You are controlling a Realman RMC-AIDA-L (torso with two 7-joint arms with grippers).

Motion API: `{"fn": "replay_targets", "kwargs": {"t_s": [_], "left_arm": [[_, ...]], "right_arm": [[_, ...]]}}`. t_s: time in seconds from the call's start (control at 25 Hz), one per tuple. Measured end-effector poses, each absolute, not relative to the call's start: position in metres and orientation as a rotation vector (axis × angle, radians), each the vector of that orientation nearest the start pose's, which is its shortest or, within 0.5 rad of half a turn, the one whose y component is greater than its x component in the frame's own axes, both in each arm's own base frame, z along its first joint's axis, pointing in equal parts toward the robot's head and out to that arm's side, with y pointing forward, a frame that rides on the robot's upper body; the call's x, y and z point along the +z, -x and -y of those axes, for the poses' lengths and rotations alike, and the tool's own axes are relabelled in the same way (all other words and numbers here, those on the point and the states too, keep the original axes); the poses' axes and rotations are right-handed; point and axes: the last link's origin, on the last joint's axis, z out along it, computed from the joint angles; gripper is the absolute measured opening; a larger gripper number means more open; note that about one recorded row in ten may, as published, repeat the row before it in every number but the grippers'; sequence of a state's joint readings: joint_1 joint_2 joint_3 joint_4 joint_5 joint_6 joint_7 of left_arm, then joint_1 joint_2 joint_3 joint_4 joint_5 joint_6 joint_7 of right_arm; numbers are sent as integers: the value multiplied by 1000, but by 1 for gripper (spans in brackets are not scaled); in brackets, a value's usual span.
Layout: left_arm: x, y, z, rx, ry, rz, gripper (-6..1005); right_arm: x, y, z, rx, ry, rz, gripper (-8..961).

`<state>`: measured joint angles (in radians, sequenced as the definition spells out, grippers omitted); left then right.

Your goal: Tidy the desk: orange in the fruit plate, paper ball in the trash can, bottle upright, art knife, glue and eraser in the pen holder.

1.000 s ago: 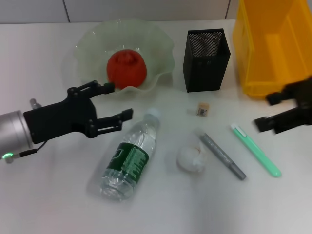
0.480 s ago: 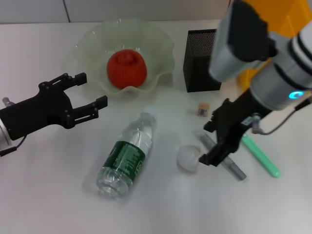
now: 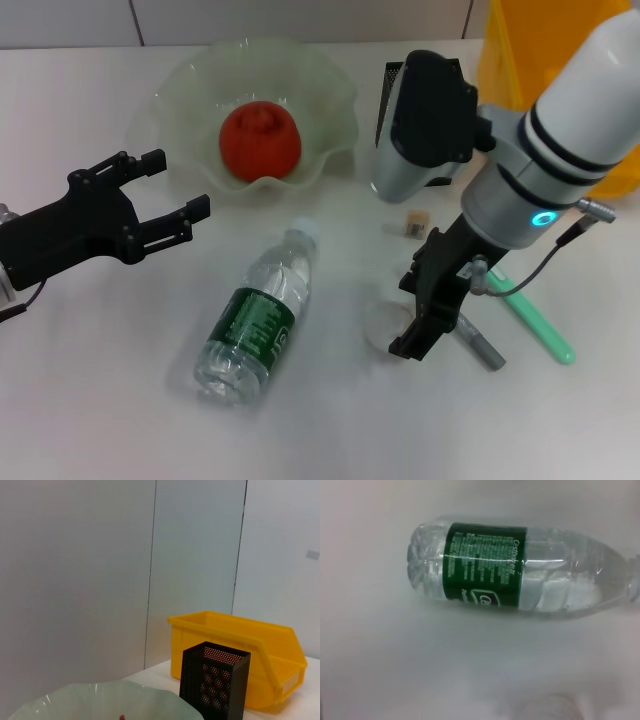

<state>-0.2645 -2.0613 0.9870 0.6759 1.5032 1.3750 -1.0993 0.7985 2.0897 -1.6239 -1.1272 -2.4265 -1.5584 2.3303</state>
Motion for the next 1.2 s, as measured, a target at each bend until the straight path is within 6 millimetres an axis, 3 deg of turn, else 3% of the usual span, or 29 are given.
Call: {"fn": "replay_targets", "kwargs": {"t_s": [0.36, 0.64, 0.72, 0.76, 0.8, 0.84, 0.92, 0.96, 1.0, 1.12, 1.2], "left_arm": [[9, 303, -298, -766, 2409, 476, 832], [11, 303, -299, -768, 2398, 476, 832], [11, 303, -299, -770, 2398, 473, 832], [11, 302, -299, -771, 2398, 470, 832], [11, 302, -300, -773, 2399, 468, 832], [11, 302, -300, -775, 2400, 466, 831], [11, 301, -300, -777, 2402, 464, 831], [11, 300, -300, -778, 2402, 463, 831], [11, 300, -300, -779, 2402, 464, 831], [10, 300, -301, -779, 2402, 467, 831], [10, 301, -300, -780, 2402, 470, 831]], "right_arm": [[-86, -141, -342, -730, 2981, -431, 787], [-73, -138, -343, -692, 2975, -484, 606], [-52, -131, -349, -605, 2940, -523, 583], [-22, -125, -358, -514, 2869, -551, 572], [-5, -123, -363, -469, 2813, -565, 561], [-5, -123, -363, -469, 2813, -565, 550], [31, -121, -375, -383, 2690, -592, 527], [61, -124, -384, -311, 2576, -613, 516], [61, -124, -384, -311, 2576, -613, 504], [96, -136, -397, -239, 2427, -625, 507], [111, -158, -411, -244, 2298, -658, 520]]}}
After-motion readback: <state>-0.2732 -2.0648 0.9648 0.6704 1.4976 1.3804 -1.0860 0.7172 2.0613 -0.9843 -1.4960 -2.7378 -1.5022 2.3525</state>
